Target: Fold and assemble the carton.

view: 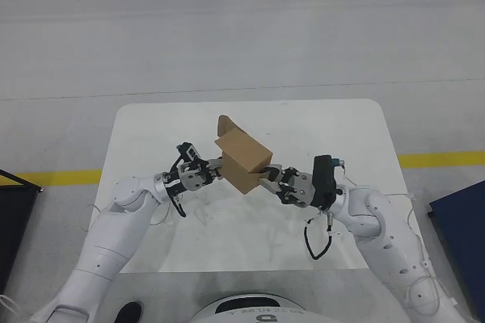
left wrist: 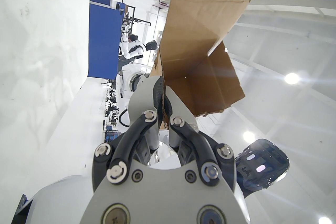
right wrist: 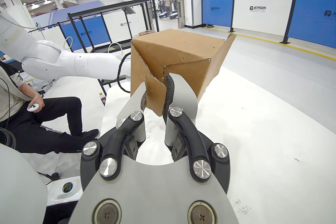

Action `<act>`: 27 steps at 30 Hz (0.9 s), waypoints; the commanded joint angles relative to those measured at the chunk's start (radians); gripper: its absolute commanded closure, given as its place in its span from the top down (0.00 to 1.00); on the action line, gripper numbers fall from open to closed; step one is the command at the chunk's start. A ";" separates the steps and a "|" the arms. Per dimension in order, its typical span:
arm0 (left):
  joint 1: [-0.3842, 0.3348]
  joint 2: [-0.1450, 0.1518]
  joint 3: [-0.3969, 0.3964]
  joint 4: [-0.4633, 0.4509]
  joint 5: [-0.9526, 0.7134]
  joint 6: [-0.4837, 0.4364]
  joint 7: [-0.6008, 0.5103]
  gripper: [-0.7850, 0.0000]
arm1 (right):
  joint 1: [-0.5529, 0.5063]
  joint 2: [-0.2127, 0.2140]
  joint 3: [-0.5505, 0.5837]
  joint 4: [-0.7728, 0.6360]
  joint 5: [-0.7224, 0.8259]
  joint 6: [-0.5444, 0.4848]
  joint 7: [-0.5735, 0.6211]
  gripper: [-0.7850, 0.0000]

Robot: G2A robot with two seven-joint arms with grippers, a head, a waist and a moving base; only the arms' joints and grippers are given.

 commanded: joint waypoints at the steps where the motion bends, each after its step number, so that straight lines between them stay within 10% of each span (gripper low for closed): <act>1: -0.001 0.000 -0.003 0.000 0.001 0.000 -0.001 0.00 | -0.003 0.001 0.006 -0.005 -0.003 0.010 -0.002 0.22; 18: 0.006 0.002 -0.007 -0.012 0.045 -0.023 0.010 0.00 | -0.042 0.002 0.025 -0.042 -0.060 0.118 -0.042 0.67; 27: 0.013 0.008 -0.010 -0.029 0.076 -0.017 -0.032 0.00 | -0.063 0.002 0.017 -0.036 -0.093 0.121 -0.085 0.72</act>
